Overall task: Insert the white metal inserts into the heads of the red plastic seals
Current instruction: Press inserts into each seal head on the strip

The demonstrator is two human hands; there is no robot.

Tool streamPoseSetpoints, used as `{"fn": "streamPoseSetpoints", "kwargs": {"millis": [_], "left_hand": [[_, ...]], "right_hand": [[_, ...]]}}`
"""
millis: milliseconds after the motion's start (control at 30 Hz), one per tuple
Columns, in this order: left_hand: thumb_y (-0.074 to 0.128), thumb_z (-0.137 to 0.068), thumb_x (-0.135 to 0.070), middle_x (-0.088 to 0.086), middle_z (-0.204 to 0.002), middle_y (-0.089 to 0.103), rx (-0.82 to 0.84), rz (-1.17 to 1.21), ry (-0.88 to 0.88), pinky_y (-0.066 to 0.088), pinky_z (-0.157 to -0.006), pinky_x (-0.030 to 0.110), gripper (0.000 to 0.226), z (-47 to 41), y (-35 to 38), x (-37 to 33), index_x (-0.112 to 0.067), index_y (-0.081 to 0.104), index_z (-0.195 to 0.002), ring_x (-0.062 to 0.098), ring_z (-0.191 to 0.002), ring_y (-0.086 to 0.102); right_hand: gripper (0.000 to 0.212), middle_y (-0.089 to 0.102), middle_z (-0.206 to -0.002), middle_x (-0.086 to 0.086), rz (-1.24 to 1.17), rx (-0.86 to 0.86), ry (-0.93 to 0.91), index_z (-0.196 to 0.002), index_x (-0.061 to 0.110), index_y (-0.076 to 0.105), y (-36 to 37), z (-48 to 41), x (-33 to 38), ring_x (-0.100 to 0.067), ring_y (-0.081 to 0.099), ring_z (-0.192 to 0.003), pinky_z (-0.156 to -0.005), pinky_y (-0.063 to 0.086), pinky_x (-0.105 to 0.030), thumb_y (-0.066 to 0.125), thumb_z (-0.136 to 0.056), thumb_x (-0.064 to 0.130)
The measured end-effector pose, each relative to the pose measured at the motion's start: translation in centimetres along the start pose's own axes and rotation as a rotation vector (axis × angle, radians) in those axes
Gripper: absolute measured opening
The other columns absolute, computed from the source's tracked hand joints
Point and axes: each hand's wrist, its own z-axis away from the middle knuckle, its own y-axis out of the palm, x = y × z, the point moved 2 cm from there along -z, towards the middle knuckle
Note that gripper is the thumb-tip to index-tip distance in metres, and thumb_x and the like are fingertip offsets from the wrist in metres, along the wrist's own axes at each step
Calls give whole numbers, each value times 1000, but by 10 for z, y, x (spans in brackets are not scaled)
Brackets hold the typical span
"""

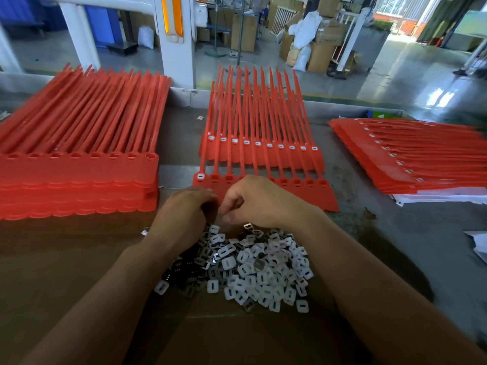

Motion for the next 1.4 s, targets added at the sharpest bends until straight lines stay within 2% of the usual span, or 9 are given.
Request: {"fn": "streamPoseSetpoints", "kwargs": {"millis": [100, 267, 500, 633, 767, 900, 1000, 1167, 1400], "left_hand": [[40, -80, 9, 2, -133, 52, -12, -4, -21, 28, -102, 23, 49, -1, 2, 2, -13, 62, -118, 17, -125, 43], [40, -80, 10, 1, -134, 52, -22, -1, -30, 27, -105, 26, 50, -2, 3, 4, -13, 62, -118, 16, -125, 43], [39, -82, 9, 1, -134, 52, -21, 3, -33, 28, -105, 28, 48, -2, 5, 5, -14, 62, -118, 16, -125, 43], [39, -83, 8, 2, -135, 50, -15, -17, -19, 28, -105, 27, 47, -1, 4, 3, -13, 61, -120, 16, -126, 42], [39, -86, 6, 3, -134, 51, -16, -22, -12, 29, -102, 25, 44, -1, 3, 2, -13, 61, -119, 17, -124, 43], [42, -86, 5, 3, -129, 55, -38, -12, 0, 29, -95, 20, 40, 0, 3, 1, -12, 64, -116, 18, -120, 47], [43, -85, 5, 4, -126, 56, -32, -10, -5, 32, -90, 20, 39, 1, 2, 1, -12, 65, -114, 19, -114, 51], [43, -85, 4, 5, -125, 57, -24, 10, -8, 37, -93, 27, 39, 2, 1, -1, -11, 65, -113, 21, -113, 51], [44, -86, 1, 3, -130, 54, -9, -8, -10, 35, -98, 27, 40, 2, 1, -2, -13, 62, -118, 19, -119, 48]], "right_hand": [[13, 54, -76, 21, 39, -26, 24, -93, 19, 72, -5, 3, -7, 2, 54, -78, -71, 43, -12, 70, -80, 20], [11, 56, -75, 20, 85, 22, 94, -89, 20, 71, -8, 7, -21, -2, 57, -80, -76, 46, -18, 72, -78, 16], [8, 61, -94, 4, 259, 95, 85, -90, 14, 67, -3, 8, -18, -13, 58, -91, -77, 47, -25, 66, -84, 20], [9, 53, -82, 13, 102, 91, 84, -79, 21, 58, -5, 10, -22, -5, 52, -79, -61, 38, -16, 66, -84, 19], [18, 56, -80, 15, -61, -8, 72, -74, 29, 59, -8, 4, -23, 1, 54, -77, -63, 40, -14, 68, -82, 15], [19, 56, -74, 18, -141, -162, 51, -73, 26, 62, -12, -17, -20, 6, 51, -68, -55, 38, -6, 65, -84, 10], [9, 66, -89, 4, -172, -290, 55, -89, 13, 69, -9, -41, -17, -3, 54, -76, -71, 42, -16, 62, -86, 9], [16, 68, -105, -8, -124, -379, 83, -97, 6, 70, -1, -71, -17, -19, 60, -99, -84, 46, -28, 56, -89, 8], [19, 68, -99, -8, 20, -314, 142, -93, 6, 69, 6, -86, -21, -20, 61, -90, -84, 51, -38, 52, -91, 15]]}}
